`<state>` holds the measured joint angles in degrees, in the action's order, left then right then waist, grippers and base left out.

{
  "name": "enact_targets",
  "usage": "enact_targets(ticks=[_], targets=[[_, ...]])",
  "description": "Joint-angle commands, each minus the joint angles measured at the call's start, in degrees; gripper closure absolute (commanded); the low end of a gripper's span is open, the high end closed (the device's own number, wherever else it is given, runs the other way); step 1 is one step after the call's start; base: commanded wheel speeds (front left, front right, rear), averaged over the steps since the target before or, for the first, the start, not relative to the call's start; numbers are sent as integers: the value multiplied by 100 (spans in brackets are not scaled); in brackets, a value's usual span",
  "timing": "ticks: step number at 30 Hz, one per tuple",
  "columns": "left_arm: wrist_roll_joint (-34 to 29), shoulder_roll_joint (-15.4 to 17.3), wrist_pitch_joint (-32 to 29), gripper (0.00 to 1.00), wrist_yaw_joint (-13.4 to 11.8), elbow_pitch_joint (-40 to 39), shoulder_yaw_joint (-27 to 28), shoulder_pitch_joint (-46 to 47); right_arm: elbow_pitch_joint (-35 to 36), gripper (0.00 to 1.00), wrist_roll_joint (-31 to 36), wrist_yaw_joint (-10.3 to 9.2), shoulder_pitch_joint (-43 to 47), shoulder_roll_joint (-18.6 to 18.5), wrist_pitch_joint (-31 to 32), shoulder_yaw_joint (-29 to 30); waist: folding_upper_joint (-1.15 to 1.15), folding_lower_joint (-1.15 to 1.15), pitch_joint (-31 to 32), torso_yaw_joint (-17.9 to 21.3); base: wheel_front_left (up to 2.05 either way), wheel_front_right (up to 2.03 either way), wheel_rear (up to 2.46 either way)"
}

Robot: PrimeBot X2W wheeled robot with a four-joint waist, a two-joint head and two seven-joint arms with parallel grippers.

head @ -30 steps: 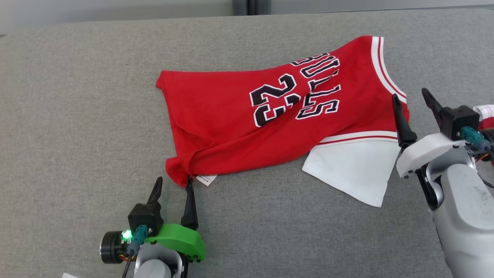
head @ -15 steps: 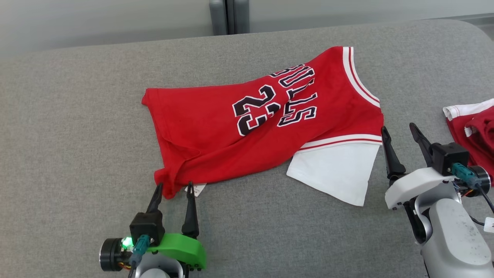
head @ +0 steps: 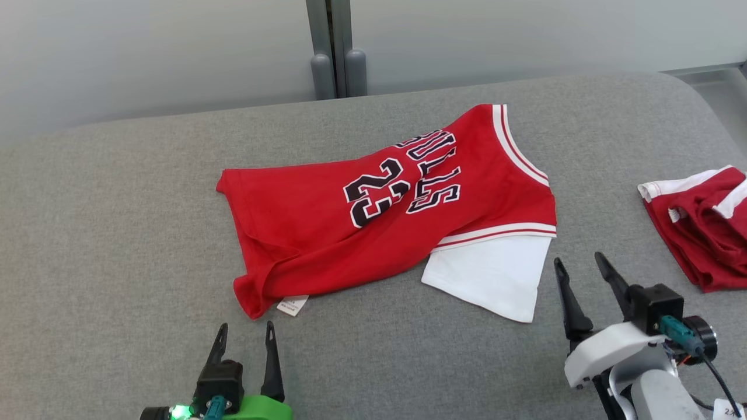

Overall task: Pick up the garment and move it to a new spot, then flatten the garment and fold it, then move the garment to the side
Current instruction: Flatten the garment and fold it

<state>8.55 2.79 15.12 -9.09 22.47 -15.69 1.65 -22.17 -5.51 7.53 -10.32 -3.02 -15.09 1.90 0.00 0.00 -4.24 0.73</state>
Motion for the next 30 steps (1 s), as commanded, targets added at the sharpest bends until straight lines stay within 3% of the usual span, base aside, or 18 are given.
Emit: enact_targets(ticks=[1,12,22,30], targets=[[-69,25,1,0,4,-34,56,-144,-19,0,-91,-9,163,4,-8,-103,0,0,198,92,0,0,0],[-88,25,1,0,45,-193,162,-448,-167,0,-316,-9,553,0,-8,-347,0,0,292,149,0,0,0],[-81,25,1,0,217,-76,-30,158,-309,0,-328,-9,113,-3,-8,-580,0,0,-338,145,0,0,0],[29,26,1,0,143,202,-125,626,-371,0,-369,-9,-155,-3,-8,-716,0,0,-824,170,0,0,0]])
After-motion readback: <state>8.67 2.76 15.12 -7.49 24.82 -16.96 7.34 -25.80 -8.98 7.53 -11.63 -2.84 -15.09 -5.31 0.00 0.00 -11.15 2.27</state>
